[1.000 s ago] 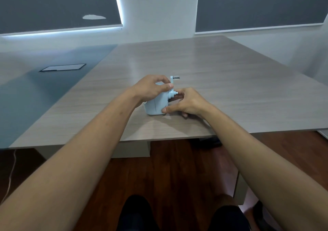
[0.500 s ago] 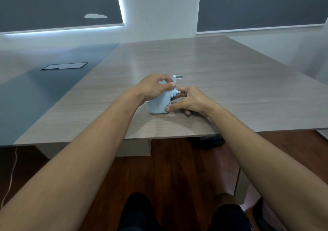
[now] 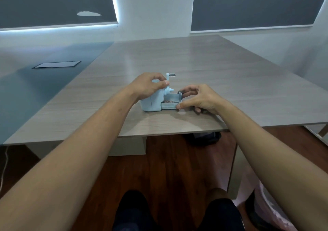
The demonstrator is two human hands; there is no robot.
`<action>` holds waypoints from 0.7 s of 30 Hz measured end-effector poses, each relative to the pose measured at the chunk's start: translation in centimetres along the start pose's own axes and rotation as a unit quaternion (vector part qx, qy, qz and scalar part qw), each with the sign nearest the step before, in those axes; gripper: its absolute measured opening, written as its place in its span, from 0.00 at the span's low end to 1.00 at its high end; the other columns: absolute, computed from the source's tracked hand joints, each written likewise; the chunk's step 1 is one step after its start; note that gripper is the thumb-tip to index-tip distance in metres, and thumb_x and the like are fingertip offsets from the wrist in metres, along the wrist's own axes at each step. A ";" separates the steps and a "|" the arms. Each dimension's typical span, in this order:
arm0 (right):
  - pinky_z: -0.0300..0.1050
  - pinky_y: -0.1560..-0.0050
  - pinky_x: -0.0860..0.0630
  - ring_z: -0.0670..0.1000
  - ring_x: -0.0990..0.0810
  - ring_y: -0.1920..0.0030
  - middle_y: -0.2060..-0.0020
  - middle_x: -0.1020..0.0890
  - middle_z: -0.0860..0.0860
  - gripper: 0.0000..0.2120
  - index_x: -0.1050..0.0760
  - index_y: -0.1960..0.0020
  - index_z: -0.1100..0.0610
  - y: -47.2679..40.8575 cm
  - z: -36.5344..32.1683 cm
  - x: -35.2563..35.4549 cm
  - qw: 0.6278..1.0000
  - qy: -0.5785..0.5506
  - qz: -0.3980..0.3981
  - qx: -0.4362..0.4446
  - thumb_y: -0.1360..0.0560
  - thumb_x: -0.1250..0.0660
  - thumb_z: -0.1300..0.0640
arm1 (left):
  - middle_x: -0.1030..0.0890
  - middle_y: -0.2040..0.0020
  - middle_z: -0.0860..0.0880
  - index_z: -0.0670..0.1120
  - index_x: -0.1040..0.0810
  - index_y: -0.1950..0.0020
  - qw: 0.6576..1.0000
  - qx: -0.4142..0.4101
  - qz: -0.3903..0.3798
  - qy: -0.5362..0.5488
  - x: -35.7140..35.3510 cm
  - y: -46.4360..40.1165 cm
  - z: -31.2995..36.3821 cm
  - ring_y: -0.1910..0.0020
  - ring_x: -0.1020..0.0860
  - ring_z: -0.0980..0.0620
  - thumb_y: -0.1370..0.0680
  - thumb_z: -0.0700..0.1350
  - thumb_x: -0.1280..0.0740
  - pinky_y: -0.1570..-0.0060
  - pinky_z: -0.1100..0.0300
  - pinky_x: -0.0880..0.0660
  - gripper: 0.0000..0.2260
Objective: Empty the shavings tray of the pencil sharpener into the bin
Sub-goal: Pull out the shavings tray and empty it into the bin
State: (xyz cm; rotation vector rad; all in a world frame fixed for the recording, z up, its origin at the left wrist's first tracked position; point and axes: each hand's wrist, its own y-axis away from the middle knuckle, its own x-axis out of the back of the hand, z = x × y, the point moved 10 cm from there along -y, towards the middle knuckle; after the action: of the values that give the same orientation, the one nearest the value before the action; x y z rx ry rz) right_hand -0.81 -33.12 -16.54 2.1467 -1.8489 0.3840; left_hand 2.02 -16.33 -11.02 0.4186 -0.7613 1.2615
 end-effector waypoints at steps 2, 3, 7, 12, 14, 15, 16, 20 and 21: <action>0.38 0.80 0.35 0.46 0.32 0.81 0.50 0.13 0.48 0.25 0.20 0.45 0.55 0.8 0.4 1.2 1.000 0.006 0.010 -0.004 0.39 0.16 0.58 | 0.22 0.47 0.52 0.50 0.18 0.48 1.000 -0.008 0.017 -0.023 0.0 0.0 -0.1 0.48 0.27 0.51 0.22 0.56 0.35 0.57 0.59 0.33 0.12; 0.38 0.80 0.34 0.46 0.32 0.80 0.50 0.14 0.48 0.25 0.20 0.44 0.55 1.3 0.5 1.7 1.000 0.011 0.013 -0.007 0.39 0.17 0.58 | 0.21 0.45 0.52 0.51 0.18 0.48 0.999 -0.013 0.033 -0.036 0.1 -0.1 -0.2 0.46 0.26 0.50 0.22 0.56 0.34 0.54 0.58 0.33 0.11; 0.37 0.80 0.31 0.43 0.26 0.78 0.50 0.16 0.49 0.24 0.21 0.42 0.58 3.1 0.5 4.1 0.999 0.008 0.033 -0.005 0.35 0.19 0.63 | 0.19 0.43 0.54 0.53 0.21 0.44 0.995 -0.015 0.100 -0.020 0.9 0.0 -0.6 0.42 0.24 0.52 0.26 0.57 0.30 0.50 0.59 0.32 0.13; 0.37 0.78 0.29 0.45 0.21 0.68 0.51 0.16 0.47 0.24 0.22 0.42 0.56 5.4 0.4 7.0 0.998 0.017 0.053 0.004 0.36 0.18 0.63 | 0.18 0.43 0.51 0.51 0.20 0.45 0.987 -0.010 0.145 -0.060 1.6 0.5 0.0 0.46 0.24 0.53 0.28 0.58 0.29 0.52 0.59 0.31 0.16; 0.37 0.78 0.29 0.45 0.21 0.69 0.51 0.15 0.47 0.24 0.21 0.43 0.56 6.2 0.5 7.9 0.998 0.013 0.063 0.003 0.36 0.18 0.62 | 0.19 0.42 0.49 0.50 0.21 0.43 0.984 -0.016 0.159 -0.078 1.6 0.6 0.6 0.42 0.23 0.50 0.28 0.59 0.29 0.48 0.56 0.28 0.19; 0.37 0.78 0.29 0.43 0.22 0.70 0.51 0.15 0.48 0.24 0.21 0.43 0.56 6.7 0.6 8.3 0.998 0.009 0.069 0.004 0.36 0.18 0.62 | 0.20 0.41 0.48 0.50 0.21 0.42 0.982 -0.021 0.168 -0.089 1.5 0.7 0.9 0.40 0.23 0.48 0.28 0.60 0.30 0.45 0.54 0.28 0.20; 0.37 0.78 0.29 0.43 0.22 0.72 0.51 0.15 0.48 0.24 0.21 0.43 0.56 7.1 0.7 8.8 0.997 0.005 0.075 0.004 0.36 0.18 0.62 | 0.21 0.40 0.47 0.50 0.21 0.41 0.977 -0.029 0.180 -0.108 1.5 0.9 1.5 0.38 0.25 0.46 0.28 0.61 0.30 0.42 0.52 0.28 0.21; 0.37 0.78 0.30 0.43 0.24 0.72 0.50 0.14 0.50 0.25 0.20 0.42 0.57 8.7 1.2 10.1 0.995 0.001 0.102 0.002 0.37 0.18 0.61 | 0.22 0.40 0.45 0.48 0.20 0.41 0.948 -0.104 0.248 -0.169 0.7 2.7 5.7 0.37 0.28 0.44 0.27 0.60 0.32 0.39 0.52 0.32 0.21; 0.37 0.78 0.30 0.44 0.24 0.72 0.50 0.14 0.50 0.26 0.20 0.42 0.57 9.1 1.4 10.4 0.994 0.002 0.108 0.000 0.37 0.17 0.60 | 0.22 0.41 0.46 0.47 0.20 0.42 0.946 -0.127 0.254 -0.156 0.2 3.2 6.9 0.38 0.28 0.45 0.26 0.60 0.32 0.40 0.54 0.32 0.20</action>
State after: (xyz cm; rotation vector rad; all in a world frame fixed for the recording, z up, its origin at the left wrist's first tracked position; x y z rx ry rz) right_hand -8.31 -44.45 -13.51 1.9490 -2.0847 0.4335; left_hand -2.97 -19.94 -6.51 0.2153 -1.3476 1.5672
